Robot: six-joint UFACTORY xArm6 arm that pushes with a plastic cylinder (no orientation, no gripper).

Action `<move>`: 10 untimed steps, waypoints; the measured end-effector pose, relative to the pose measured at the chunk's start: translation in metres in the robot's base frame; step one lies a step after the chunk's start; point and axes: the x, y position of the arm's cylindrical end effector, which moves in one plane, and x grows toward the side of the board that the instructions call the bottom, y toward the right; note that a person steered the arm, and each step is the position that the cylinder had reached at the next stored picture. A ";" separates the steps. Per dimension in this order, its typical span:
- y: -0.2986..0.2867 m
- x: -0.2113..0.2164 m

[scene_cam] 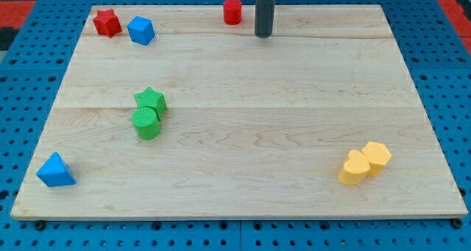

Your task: Push red star into red circle

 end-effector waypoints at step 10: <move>-0.242 -0.056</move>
